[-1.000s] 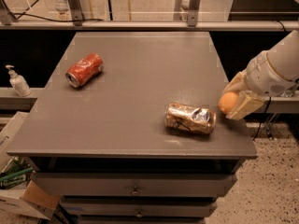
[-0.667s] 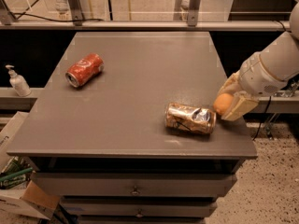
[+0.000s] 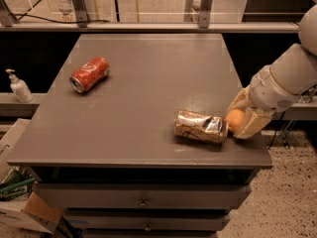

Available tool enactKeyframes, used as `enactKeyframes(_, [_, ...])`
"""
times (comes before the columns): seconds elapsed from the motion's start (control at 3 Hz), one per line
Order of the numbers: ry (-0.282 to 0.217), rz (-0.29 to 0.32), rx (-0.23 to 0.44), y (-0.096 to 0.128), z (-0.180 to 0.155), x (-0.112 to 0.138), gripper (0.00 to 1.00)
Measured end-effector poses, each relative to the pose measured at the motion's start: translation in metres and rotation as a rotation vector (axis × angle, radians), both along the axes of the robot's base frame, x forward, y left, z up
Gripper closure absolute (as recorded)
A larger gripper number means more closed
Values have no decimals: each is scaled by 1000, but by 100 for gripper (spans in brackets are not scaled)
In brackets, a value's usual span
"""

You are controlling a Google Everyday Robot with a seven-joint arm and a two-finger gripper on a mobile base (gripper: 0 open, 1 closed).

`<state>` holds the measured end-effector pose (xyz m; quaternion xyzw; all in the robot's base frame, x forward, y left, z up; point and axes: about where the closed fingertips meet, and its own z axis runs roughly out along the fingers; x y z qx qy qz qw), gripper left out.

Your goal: Move orange near orange can

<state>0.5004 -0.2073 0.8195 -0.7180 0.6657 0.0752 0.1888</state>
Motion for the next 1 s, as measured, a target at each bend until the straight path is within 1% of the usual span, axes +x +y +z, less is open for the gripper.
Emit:
enactKeyframes(0.33, [0, 0, 0, 0, 1, 0, 82])
enactKeyframes(0.67, [18, 11, -8, 2, 0, -4, 59])
enactKeyframes(1.0, [18, 11, -8, 2, 0, -4, 36])
